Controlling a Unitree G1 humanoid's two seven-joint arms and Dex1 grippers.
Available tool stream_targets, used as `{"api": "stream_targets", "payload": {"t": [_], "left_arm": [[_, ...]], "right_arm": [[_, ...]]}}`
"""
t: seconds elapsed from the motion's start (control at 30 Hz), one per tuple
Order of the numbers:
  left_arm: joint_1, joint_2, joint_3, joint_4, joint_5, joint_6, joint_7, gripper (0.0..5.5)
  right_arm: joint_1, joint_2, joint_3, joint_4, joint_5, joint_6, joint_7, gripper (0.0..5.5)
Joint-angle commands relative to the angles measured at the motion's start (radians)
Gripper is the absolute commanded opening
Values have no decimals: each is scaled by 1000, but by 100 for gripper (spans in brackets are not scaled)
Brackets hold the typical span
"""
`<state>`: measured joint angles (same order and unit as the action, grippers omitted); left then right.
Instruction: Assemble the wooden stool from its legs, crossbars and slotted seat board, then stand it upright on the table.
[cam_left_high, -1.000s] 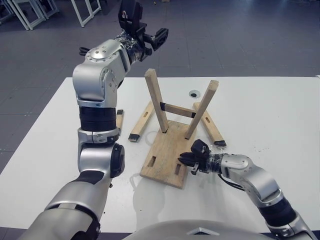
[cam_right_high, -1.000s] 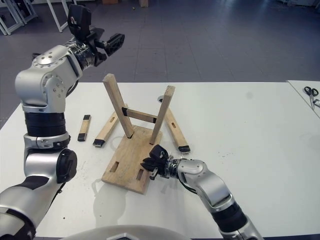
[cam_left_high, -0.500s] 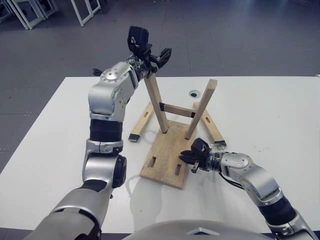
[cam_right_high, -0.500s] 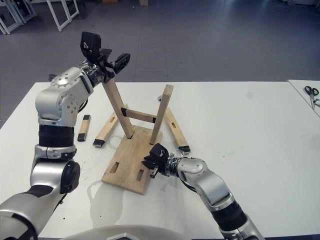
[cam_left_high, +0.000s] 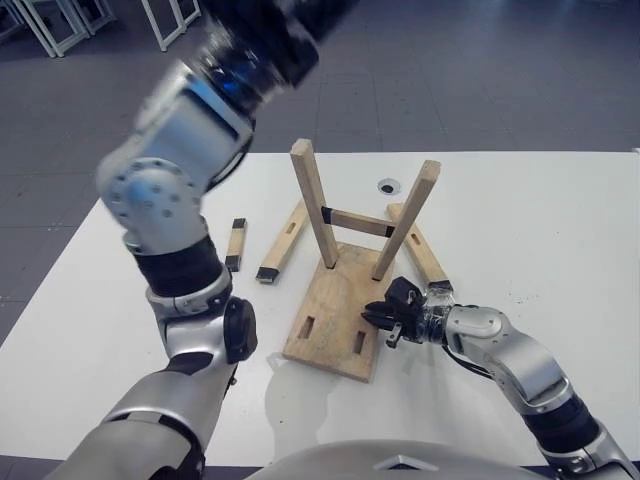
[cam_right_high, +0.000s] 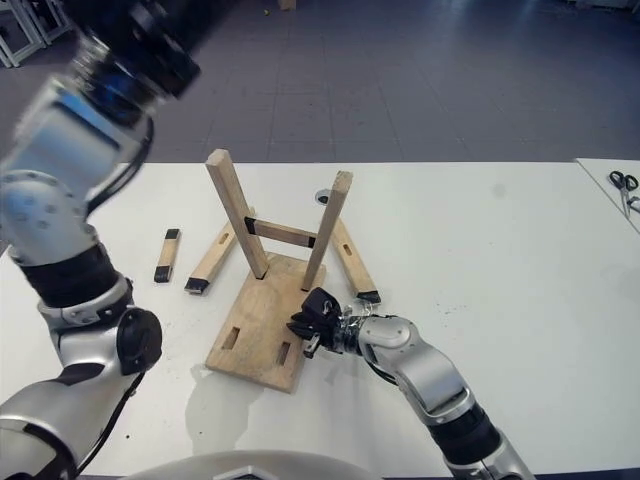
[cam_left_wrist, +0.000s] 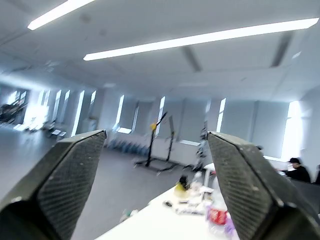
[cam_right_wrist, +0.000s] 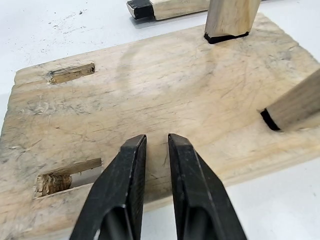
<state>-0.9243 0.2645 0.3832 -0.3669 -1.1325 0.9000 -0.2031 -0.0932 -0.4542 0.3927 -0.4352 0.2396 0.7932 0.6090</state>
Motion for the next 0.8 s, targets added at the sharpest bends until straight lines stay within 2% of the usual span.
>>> {"api": "stream_targets", "payload": {"t": [0.03,0.1,0.17,0.2,0.3,0.33,0.4,0.5,0.63,0.7,0.8], "left_arm": [[650,338,22,-379,-122,248,-177,376],[978,450,10,-401,15,228,-322,376],[1152,538,-5,-318,201,113,-386,376],[1208,609,-47,-254,332,31,-395,376],[1326,856,-343,-173,711,-172,-439,376],[1327,902,-449,-140,829,-233,-452,376],[1239,878,-623,-33,1016,-327,-452,376],[1097,742,-805,70,1167,-409,-467,376],[964,538,-932,175,1298,-490,-407,376],[963,513,-962,115,1279,-466,-467,376],[968,544,-989,-19,1239,-395,-577,376]], "right_arm": [[59,-50,-94,-45,20,77,-28,79],[73,-61,-190,-84,64,111,-24,79],[71,-94,-267,-96,92,127,-5,79],[66,-117,-292,-91,96,130,4,79],[43,-142,-290,-70,82,129,5,79],[35,-137,-277,-70,81,131,0,79],[17,-120,-240,-69,77,132,-8,79],[-22,-103,-186,-38,57,122,-10,79],[-85,-62,-93,23,28,92,-9,79],[-110,-35,-63,42,23,86,-11,79],[-136,-2,-35,82,9,68,-20,79]]}}
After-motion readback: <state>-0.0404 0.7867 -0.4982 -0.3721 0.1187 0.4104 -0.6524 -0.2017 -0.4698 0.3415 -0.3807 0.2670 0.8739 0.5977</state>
